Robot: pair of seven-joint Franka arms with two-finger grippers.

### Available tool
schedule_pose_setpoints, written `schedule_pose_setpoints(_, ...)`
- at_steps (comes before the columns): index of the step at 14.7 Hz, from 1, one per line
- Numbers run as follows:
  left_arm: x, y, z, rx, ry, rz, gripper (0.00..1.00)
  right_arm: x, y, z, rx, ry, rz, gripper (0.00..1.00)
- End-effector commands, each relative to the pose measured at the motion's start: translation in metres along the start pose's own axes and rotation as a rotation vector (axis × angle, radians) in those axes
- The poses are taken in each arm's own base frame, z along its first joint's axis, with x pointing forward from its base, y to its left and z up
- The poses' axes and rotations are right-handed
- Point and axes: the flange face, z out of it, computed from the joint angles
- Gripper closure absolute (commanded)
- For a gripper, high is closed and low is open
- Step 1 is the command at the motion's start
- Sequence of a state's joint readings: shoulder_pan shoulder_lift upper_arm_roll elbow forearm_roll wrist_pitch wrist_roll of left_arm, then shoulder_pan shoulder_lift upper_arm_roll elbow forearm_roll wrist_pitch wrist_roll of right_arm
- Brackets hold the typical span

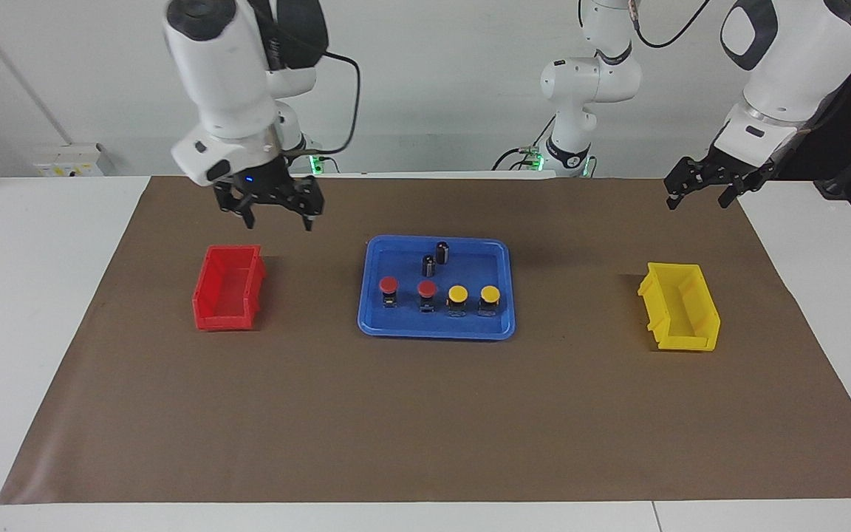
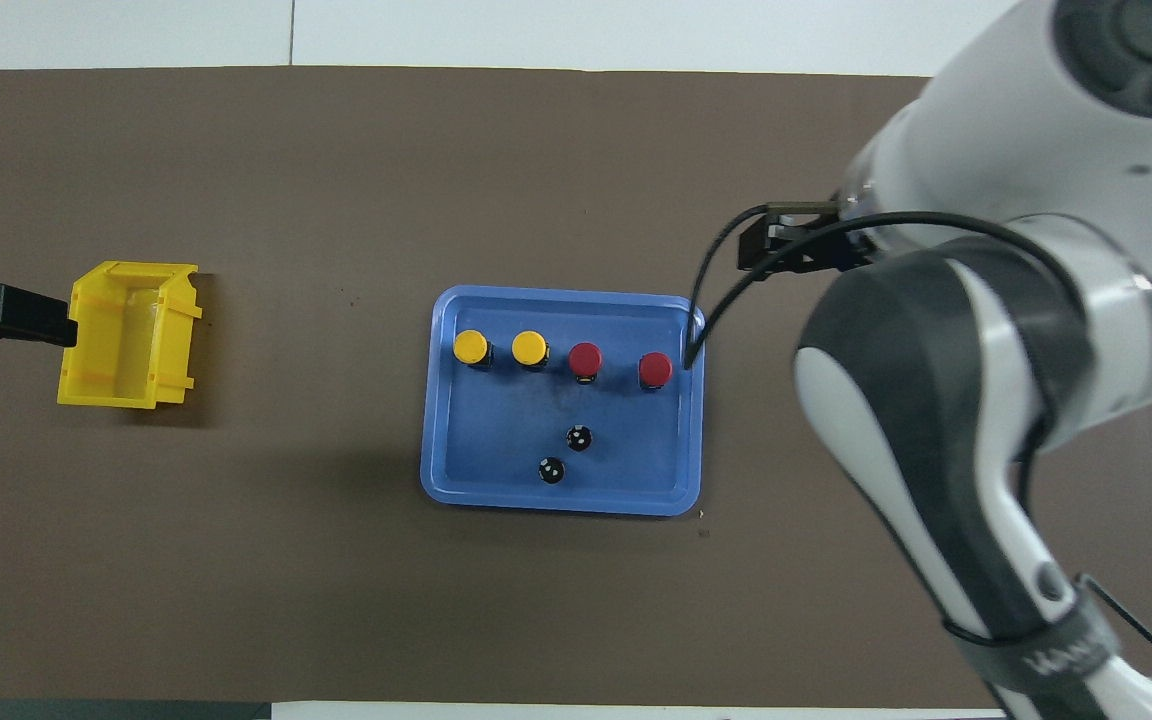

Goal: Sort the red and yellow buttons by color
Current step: 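Reach the right gripper to the red button farthest along the tray, then grasp the red button with the right gripper and lift it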

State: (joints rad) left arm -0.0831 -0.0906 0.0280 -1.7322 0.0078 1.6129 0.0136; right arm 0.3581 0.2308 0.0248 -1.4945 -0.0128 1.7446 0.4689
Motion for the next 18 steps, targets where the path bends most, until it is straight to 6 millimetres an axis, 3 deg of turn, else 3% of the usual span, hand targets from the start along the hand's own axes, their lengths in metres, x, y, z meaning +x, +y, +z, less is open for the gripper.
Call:
schedule_pose_setpoints(1,-0.002,-0.004,0.0,0.009,-0.001,-0.002,0.0,-0.013,-0.021,0.06,0.015,0.021,0.028,0.0)
schedule_pose_setpoints(5,-0.002,-0.009,0.001,0.009,-0.004,-0.01,0.0,-0.049,-0.026,0.107,0.03,0.035,0.0,0.0)
schedule_pose_setpoints(10,-0.009,-0.013,0.007,0.007,-0.021,-0.019,0.0,-0.057,-0.055,0.15,0.035,0.034,-0.015,0.03)
schedule_pose_setpoints(14,-0.009,-0.013,0.008,0.007,-0.021,-0.019,0.0,-0.067,-0.062,0.177,0.032,0.043,-0.042,0.14)
schedule_pose_setpoints(18,-0.008,-0.013,0.007,0.008,-0.016,-0.021,0.0,-0.073,-0.058,0.19,0.017,0.024,-0.052,0.27)
